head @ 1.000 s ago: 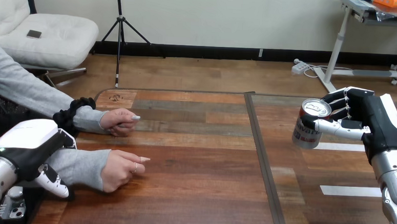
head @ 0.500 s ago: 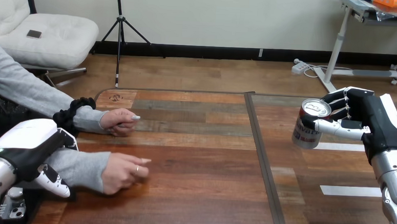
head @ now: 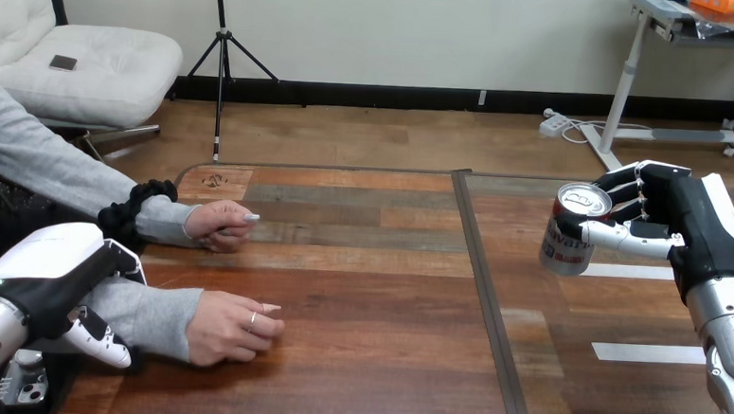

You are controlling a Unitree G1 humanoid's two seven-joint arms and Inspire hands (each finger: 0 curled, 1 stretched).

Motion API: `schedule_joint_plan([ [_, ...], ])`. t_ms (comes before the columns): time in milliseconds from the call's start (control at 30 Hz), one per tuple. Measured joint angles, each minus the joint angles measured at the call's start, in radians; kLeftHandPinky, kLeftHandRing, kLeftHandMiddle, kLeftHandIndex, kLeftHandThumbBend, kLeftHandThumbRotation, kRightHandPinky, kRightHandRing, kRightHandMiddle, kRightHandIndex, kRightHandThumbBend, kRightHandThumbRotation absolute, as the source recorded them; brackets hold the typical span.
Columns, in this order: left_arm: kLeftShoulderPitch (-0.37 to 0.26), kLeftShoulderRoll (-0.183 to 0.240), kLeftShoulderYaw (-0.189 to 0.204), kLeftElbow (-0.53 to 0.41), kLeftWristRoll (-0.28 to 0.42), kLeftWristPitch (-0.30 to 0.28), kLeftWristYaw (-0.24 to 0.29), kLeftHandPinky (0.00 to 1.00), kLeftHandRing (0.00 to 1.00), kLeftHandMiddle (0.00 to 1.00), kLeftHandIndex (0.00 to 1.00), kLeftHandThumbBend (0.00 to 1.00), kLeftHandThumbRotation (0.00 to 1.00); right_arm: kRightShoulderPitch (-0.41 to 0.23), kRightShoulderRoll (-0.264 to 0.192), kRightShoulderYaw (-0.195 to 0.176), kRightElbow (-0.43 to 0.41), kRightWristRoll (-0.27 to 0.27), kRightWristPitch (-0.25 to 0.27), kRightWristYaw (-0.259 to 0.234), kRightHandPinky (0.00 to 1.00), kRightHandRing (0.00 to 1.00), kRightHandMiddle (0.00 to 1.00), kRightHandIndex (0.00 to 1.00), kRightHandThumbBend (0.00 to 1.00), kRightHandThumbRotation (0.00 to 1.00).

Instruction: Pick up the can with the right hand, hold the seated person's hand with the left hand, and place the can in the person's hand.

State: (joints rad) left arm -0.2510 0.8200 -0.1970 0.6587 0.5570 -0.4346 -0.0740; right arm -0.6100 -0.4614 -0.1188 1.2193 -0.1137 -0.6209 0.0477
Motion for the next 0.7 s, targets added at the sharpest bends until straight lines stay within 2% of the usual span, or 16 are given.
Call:
schedule_joint_plan([
  [700,0.023,0.008,0.021,-0.061,-0.005,-0.001,-0.018,0.19,0.24,0.32,0.48,0.88,0.00,0.000,0.000,0.000,0.000,-0.001,0.000,0.000,0.33,0.36,0.41,0.45,0.71,0.00],
])
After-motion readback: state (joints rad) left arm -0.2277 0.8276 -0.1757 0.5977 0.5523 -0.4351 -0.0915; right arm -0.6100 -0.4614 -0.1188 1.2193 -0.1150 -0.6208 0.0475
